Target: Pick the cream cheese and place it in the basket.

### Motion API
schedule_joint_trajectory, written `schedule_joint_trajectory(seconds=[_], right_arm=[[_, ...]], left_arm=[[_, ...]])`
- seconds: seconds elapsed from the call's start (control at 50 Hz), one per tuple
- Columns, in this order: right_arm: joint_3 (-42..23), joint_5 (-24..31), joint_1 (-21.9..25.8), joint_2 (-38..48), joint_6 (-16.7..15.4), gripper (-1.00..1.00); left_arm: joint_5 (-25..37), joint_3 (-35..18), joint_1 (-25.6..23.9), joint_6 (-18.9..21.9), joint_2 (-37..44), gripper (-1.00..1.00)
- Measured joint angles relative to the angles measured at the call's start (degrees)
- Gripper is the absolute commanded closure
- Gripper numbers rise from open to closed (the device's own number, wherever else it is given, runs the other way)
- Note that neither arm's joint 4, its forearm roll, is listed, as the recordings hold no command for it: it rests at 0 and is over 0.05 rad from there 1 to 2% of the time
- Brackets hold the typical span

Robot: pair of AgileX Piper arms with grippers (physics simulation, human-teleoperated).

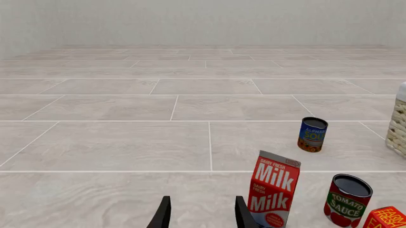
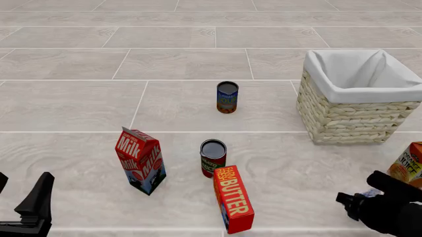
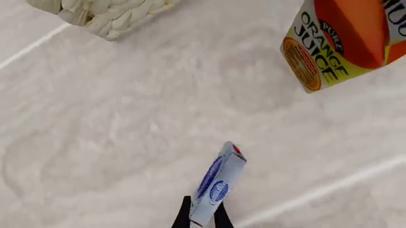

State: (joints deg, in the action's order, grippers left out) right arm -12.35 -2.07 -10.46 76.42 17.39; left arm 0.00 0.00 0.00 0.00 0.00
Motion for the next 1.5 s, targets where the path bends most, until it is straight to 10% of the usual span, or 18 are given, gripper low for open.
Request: schedule_joint_trajectory(seconds=[0.78,1.5], right_arm=[[-5.7,16.6,-0.6,-21.8,-17.3,1.00],[-27.1,36.0,3.1,-30.0,-19.2,1.00]], left_arm=[[0.0,0.0,0.0,0.0,0.0,-1.00],[0.0,0.0,0.0,0.0,0.0,-1.00]])
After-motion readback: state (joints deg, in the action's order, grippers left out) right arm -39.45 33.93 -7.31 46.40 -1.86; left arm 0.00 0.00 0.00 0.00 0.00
